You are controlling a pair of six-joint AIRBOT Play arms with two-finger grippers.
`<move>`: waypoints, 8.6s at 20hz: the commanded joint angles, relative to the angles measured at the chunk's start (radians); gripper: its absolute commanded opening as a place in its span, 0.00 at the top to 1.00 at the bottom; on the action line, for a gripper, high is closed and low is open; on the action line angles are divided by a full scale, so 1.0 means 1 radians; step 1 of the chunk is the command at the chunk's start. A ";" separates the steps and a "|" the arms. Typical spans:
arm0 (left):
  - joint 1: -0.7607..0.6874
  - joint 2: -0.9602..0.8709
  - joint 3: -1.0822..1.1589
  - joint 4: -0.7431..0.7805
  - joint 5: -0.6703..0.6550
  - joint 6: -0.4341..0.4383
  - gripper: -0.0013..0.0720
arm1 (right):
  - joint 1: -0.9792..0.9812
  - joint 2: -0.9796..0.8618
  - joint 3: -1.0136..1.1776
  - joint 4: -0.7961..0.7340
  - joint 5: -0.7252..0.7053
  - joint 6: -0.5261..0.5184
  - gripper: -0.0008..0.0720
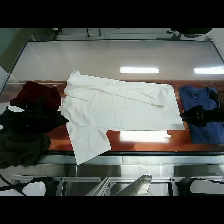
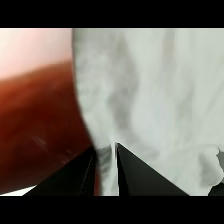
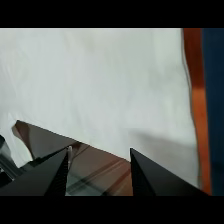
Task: Fold the shirts.
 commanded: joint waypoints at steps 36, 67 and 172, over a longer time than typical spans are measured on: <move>0.144 -0.025 0.001 -0.014 -0.137 0.058 0.95 | 0.184 -0.002 -0.050 -0.205 -0.113 0.117 0.39; 0.677 0.514 1.305 -1.030 -0.405 0.092 0.96 | -0.143 0.896 0.549 0.743 -0.262 -0.048 0.96; 0.114 0.113 -0.155 0.157 -0.215 -0.090 0.57 | 0.132 0.023 -0.280 -0.165 -0.114 0.042 0.21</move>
